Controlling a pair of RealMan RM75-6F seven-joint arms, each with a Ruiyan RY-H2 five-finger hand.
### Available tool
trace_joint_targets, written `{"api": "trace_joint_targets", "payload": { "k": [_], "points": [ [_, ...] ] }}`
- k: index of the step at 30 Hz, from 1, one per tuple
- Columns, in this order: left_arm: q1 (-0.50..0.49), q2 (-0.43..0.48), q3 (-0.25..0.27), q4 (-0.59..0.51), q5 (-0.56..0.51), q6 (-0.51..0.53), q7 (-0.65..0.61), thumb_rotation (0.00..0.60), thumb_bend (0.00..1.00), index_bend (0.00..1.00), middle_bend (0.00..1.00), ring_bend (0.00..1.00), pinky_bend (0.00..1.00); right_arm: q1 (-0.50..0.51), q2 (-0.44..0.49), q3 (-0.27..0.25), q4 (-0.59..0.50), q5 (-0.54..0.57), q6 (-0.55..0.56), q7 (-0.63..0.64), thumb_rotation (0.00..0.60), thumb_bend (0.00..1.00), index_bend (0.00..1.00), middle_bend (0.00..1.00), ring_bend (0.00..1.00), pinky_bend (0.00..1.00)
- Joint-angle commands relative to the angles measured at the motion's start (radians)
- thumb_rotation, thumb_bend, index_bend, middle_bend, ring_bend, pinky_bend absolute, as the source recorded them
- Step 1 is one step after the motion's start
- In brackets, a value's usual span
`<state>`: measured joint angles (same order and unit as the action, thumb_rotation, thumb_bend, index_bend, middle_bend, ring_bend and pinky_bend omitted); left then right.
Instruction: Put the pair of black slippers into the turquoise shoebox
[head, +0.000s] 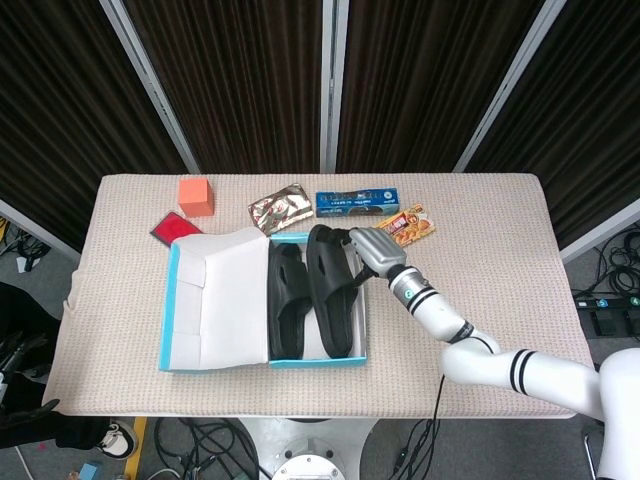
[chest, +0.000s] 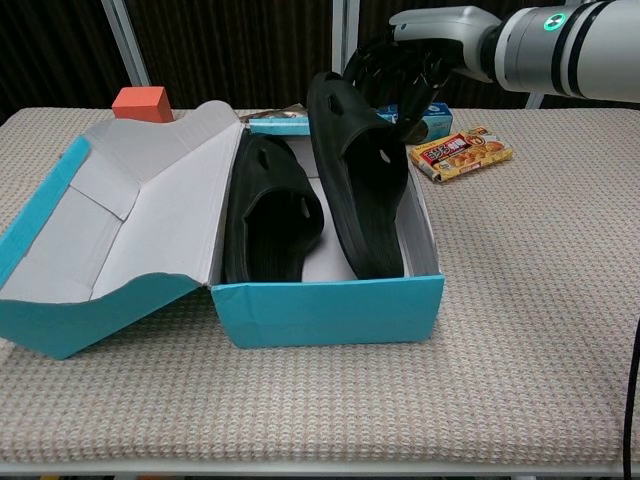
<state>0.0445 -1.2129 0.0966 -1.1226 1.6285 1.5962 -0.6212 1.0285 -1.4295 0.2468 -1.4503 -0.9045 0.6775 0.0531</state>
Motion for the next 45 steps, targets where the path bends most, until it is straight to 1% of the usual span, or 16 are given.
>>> {"api": "trace_joint_targets", "payload": {
  "k": [1, 7, 17, 25, 29, 30, 32, 33, 34, 35, 37, 40, 45],
  "points": [
    [0.001, -0.001, -0.001, 0.002, -0.001, 0.000, -0.002, 0.600, 0.00, 0.13, 0.19, 0.04, 0.15, 0.007, -0.014, 0.002, 0.016, 0.006, -0.010, -0.004, 0.600, 0.06, 0.61, 0.54, 0.30, 0.42],
    [0.002, -0.003, 0.000, 0.008, -0.002, -0.004, -0.009, 0.600, 0.00, 0.13, 0.19, 0.03, 0.15, 0.016, -0.034, -0.005, 0.046, 0.028, -0.031, -0.026, 0.600, 0.06, 0.61, 0.54, 0.30, 0.42],
    [-0.001, -0.008, -0.001, 0.018, -0.002, -0.010, -0.018, 0.600, 0.00, 0.13, 0.19, 0.03, 0.15, 0.032, -0.061, -0.038, 0.084, 0.066, -0.078, -0.071, 0.600, 0.07, 0.61, 0.54, 0.30, 0.42],
    [0.000, -0.009, -0.001, 0.024, -0.006, -0.015, -0.026, 0.600, 0.00, 0.13, 0.19, 0.04, 0.15, 0.047, -0.089, -0.048, 0.120, 0.102, -0.096, -0.094, 0.600, 0.07, 0.61, 0.54, 0.30, 0.42],
    [-0.001, -0.010, -0.002, 0.028, -0.007, -0.018, -0.030, 0.600, 0.00, 0.13, 0.19, 0.03, 0.15, 0.056, -0.089, -0.052, 0.122, 0.126, -0.105, -0.110, 0.600, 0.04, 0.60, 0.52, 0.29, 0.42],
    [-0.001, -0.011, -0.002, 0.029, -0.007, -0.018, -0.031, 0.600, 0.00, 0.13, 0.19, 0.04, 0.15, 0.058, -0.085, -0.052, 0.120, 0.131, -0.114, -0.109, 0.600, 0.03, 0.57, 0.50, 0.27, 0.41],
    [-0.001, -0.012, -0.002, 0.031, -0.008, -0.019, -0.033, 0.600, 0.00, 0.13, 0.19, 0.04, 0.15, 0.062, -0.074, -0.052, 0.113, 0.138, -0.132, -0.106, 0.600, 0.00, 0.47, 0.44, 0.21, 0.36],
    [-0.001, -0.012, -0.002, 0.032, -0.008, -0.018, -0.033, 0.600, 0.00, 0.13, 0.19, 0.04, 0.15, 0.063, -0.069, -0.052, 0.111, 0.140, -0.140, -0.104, 0.600, 0.00, 0.44, 0.41, 0.19, 0.33],
    [0.000, -0.012, -0.002, 0.033, -0.008, -0.018, -0.034, 0.600, 0.00, 0.13, 0.19, 0.04, 0.15, 0.064, -0.064, -0.051, 0.108, 0.142, -0.148, -0.101, 0.600, 0.00, 0.38, 0.37, 0.15, 0.30],
    [-0.001, -0.012, -0.003, 0.033, -0.008, -0.018, -0.035, 0.600, 0.00, 0.13, 0.19, 0.03, 0.15, 0.066, -0.058, -0.051, 0.106, 0.143, -0.156, -0.097, 0.600, 0.00, 0.35, 0.35, 0.14, 0.28],
    [-0.001, -0.012, -0.003, 0.034, -0.008, -0.019, -0.037, 0.600, 0.00, 0.13, 0.19, 0.04, 0.15, 0.067, -0.051, -0.051, 0.103, 0.143, -0.164, -0.093, 0.600, 0.00, 0.26, 0.29, 0.09, 0.25],
    [0.000, -0.012, -0.003, 0.035, -0.009, -0.019, -0.042, 0.600, 0.00, 0.13, 0.19, 0.04, 0.15, 0.067, -0.042, -0.050, 0.096, 0.140, -0.167, -0.086, 0.600, 0.00, 0.18, 0.24, 0.05, 0.24],
    [0.001, -0.011, -0.003, 0.034, -0.007, -0.014, -0.041, 0.600, 0.00, 0.13, 0.19, 0.03, 0.15, 0.068, -0.025, -0.047, 0.081, 0.135, -0.159, -0.084, 0.600, 0.00, 0.13, 0.19, 0.02, 0.22]
  ]
}}
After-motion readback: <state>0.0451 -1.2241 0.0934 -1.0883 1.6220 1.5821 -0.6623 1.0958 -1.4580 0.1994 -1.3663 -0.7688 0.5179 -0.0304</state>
